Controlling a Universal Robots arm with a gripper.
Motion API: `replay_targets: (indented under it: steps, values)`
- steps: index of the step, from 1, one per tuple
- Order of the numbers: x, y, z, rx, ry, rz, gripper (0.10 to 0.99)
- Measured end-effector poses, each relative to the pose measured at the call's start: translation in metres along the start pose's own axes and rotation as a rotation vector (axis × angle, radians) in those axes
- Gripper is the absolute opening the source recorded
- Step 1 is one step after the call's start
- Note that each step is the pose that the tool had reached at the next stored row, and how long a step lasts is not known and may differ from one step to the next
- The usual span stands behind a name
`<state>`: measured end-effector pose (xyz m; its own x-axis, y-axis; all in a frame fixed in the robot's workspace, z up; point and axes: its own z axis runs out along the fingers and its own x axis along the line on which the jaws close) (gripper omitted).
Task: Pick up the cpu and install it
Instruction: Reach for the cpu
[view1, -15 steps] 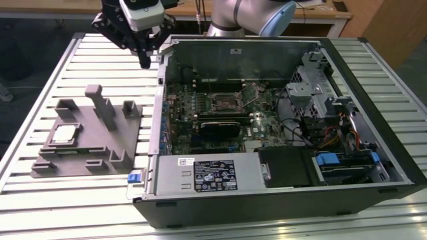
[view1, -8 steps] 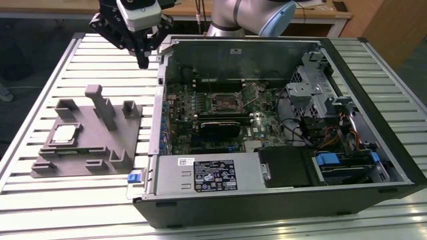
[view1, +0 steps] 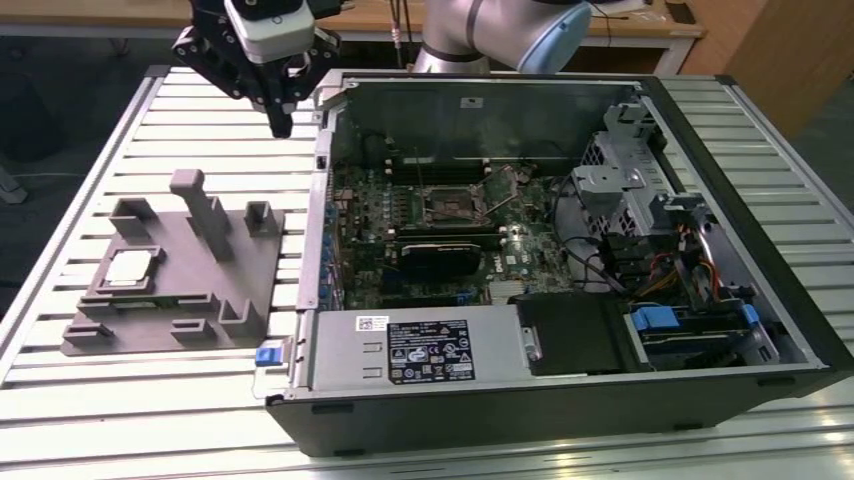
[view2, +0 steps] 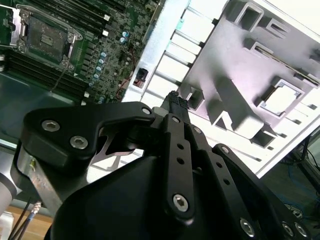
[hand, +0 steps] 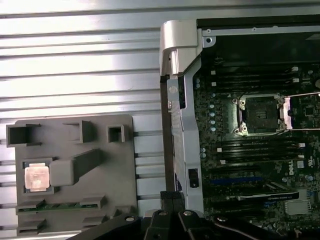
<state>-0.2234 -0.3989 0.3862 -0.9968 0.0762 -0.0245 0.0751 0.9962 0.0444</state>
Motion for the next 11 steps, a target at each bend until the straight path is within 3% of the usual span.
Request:
replay_targets:
  steps: [11]
  values:
    - [0.0064, -0.0005, 0.0003, 0.0, 0.0, 0.0, 0.106]
